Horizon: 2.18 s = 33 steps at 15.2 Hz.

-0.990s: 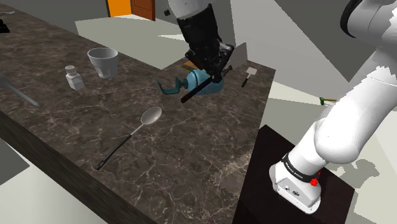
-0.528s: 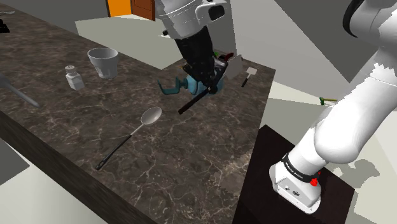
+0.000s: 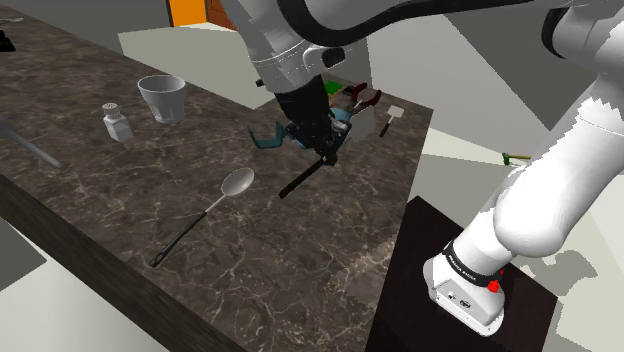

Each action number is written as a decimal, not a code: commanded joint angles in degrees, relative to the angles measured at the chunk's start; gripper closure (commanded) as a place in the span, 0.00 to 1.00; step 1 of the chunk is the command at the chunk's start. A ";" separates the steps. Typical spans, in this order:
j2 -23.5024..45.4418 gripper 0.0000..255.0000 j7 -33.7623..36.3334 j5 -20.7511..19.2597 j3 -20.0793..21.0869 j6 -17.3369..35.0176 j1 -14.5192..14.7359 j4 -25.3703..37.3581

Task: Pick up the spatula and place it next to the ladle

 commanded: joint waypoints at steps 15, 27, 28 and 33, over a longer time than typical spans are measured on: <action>2.22 1.00 1.69 -1.00 -0.11 11.83 0.08 -10.17; 2.98 0.00 2.15 -1.38 -0.13 13.79 0.17 -11.56; 2.98 0.00 2.15 -1.38 -0.13 13.79 0.17 -11.56; 4.73 0.00 2.80 -1.99 0.10 9.85 0.81 -6.33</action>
